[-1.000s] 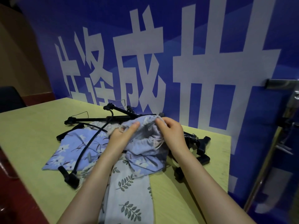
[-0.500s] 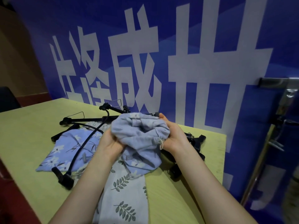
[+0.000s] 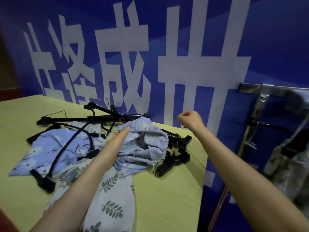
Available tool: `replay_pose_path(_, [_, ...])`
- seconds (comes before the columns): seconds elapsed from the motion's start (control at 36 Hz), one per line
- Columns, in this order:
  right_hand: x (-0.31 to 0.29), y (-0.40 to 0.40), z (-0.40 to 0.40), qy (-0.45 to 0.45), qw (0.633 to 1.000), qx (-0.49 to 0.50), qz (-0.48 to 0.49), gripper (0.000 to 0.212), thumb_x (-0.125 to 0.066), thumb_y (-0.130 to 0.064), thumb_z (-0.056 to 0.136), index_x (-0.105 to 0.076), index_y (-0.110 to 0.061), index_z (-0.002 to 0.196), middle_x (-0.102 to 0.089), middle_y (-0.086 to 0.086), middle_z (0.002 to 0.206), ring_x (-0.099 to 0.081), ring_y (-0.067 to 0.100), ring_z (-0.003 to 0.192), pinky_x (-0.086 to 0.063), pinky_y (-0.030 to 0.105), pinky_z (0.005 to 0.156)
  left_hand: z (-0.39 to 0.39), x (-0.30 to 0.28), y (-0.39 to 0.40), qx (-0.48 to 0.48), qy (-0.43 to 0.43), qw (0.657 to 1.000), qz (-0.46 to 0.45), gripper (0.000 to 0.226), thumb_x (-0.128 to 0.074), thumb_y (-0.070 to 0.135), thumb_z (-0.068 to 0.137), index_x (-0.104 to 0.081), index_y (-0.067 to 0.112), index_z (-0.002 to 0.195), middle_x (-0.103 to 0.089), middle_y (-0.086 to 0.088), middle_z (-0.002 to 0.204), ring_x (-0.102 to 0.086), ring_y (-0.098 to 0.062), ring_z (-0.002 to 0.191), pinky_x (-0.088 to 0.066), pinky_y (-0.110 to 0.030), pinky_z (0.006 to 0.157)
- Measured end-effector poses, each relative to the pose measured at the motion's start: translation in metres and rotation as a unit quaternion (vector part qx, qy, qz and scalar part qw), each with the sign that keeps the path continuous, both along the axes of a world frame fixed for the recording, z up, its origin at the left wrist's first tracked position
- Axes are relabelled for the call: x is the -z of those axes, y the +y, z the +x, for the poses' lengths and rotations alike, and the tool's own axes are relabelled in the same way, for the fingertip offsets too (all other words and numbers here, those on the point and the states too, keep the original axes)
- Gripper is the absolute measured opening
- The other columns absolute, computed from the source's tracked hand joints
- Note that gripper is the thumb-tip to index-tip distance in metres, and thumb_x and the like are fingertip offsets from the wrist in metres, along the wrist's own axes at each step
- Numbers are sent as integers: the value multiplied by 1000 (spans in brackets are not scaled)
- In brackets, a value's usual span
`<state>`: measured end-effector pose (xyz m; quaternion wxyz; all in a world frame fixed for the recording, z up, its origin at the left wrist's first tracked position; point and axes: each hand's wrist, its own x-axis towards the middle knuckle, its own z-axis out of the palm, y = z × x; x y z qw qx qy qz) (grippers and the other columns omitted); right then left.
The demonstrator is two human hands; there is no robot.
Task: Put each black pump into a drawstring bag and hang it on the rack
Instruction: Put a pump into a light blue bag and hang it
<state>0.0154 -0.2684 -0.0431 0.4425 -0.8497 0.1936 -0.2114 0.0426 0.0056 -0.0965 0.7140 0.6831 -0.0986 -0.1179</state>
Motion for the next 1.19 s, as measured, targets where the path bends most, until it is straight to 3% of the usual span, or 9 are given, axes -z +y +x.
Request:
replay_pose_path(0.17, [20,-23,7,155,968,-15,-197,21,-68,-25,88,-70,-6,96,-69,9,92,-62,21,82,-49,31,65,2,1,-7,-32,4,999,-34,74,-58,62,84,-38,27,146,-40,-5,151,-42,-30,135,-32,-52,112])
replay_pose_path(0.31, [21,-16,17,230,942,-38,-243,30,-71,-33,86,-57,-10,74,-51,3,68,-46,15,60,-34,25,49,3,2,-4,-28,14,998,-47,90,-63,69,69,-38,28,146,-39,-1,151,-42,-28,135,-33,-53,112])
replay_pose_path(0.39, [26,-15,21,266,930,-29,-251,37,-65,-27,90,-44,-13,64,-42,3,64,-38,15,55,-29,24,47,6,5,-4,-29,18,998,-44,82,-61,67,78,-37,28,146,-38,0,152,-41,-28,136,-32,-52,113])
replay_pose_path(0.47, [31,-16,23,277,928,-18,-247,33,-64,-22,90,-44,-13,65,-42,3,65,-38,15,55,-29,23,48,5,3,-4,-32,22,999,-29,108,-64,76,54,-38,27,147,-40,-3,151,-44,-28,134,-34,-51,112])
replay_pose_path(0.64, [35,-20,27,272,934,-15,-233,33,-67,-22,87,-43,-13,67,-43,3,66,-40,13,56,-30,23,48,7,4,-2,-29,22,999,-35,121,-67,82,41,-38,30,146,-40,-1,151,-44,-27,134,-34,-52,111])
replay_pose_path(0.83, [36,-19,25,254,941,-13,-225,27,-50,-34,98,-50,-8,94,-52,6,85,-50,19,79,-39,28,70,6,2,-2,-32,37,998,-47,117,-66,78,46,-36,28,147,-40,-3,151,-45,-29,133,-35,-53,110])
replay_pose_path(0.94, [33,-17,22,188,963,-9,-191,40,-25,-26,104,-56,0,105,-50,14,99,-47,25,89,-37,31,76,3,0,-2,-35,44,996,-72,79,-64,65,74,-47,24,140,-51,-7,142,-53,-32,125,-38,-52,108])
replay_pose_path(1.06, [14,-4,14,29,989,16,-147,39,-27,-20,103,-39,-11,67,-43,8,70,-37,18,62,-28,32,57,7,1,1,-26,50,996,-67,110,-72,79,44,-48,30,140,-52,-6,142,-53,-31,125,-39,-53,107])
replay_pose_path(1.19, [-24,59,-5,-185,979,-87,-26,31,-38,-23,103,-54,-18,76,-48,3,69,-40,13,59,-34,30,59,8,0,5,-15,72,994,-80,113,-74,81,42,-49,31,139,-51,-4,143,-51,-30,127,-39,-52,108])
